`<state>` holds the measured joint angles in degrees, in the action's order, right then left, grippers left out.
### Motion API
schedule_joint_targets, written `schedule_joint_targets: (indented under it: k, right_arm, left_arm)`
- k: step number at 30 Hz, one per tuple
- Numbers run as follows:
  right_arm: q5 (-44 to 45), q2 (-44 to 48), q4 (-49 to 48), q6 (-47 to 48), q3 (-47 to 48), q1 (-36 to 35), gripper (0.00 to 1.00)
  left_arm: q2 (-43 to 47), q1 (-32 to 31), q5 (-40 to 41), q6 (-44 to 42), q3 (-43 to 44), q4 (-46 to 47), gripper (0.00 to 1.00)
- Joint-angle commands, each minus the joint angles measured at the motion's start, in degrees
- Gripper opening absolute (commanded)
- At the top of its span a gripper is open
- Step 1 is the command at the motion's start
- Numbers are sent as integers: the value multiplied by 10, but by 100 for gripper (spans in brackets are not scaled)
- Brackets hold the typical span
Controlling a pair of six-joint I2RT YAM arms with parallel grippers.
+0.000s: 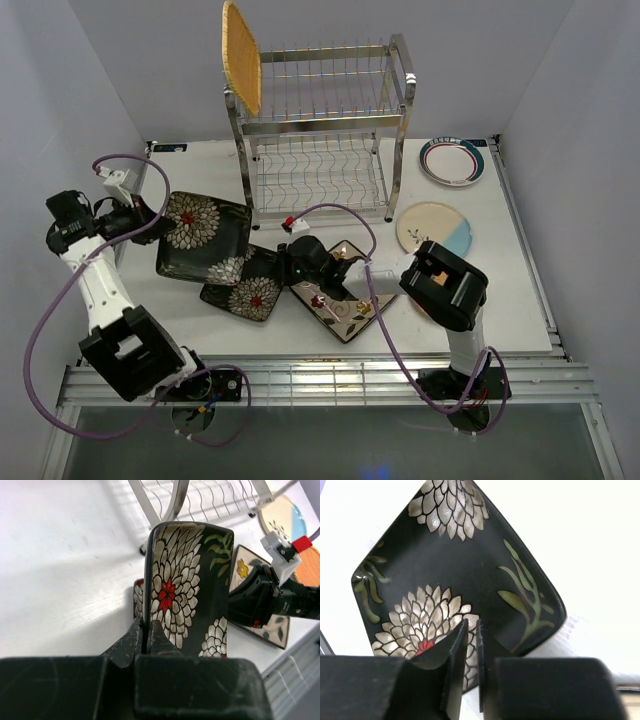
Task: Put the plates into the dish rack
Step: Pick up the plate at the center of the board, then insert the plate into the dish rack.
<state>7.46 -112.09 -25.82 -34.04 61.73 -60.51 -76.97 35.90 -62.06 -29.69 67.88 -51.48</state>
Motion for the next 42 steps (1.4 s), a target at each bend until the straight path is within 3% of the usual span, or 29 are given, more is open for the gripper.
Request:
schedule_joint_targets:
  k: [1,12,16,24,31,42]
  right_arm:
    - [21,43,-34,11,-16,0,20]
    - [29,115,-60,20,-82,0,30]
    - [33,137,-69,24,-103,0,45]
    - [41,166,-72,32,-124,0,55]
    - [48,180,-72,40,-135,0,94]
    - [58,190,-72,41,-142,0,98]
  left_arm:
    - [79,1,-25,135,-5,79,0]
    - [190,1,30,205,36,111,0]
    - [224,1,34,225,58,113,0]
    - [251,1,45,269,126,120,0]
    - [224,0,50,332,235,125,0]
    - [184,1,72,393,371,126,0]
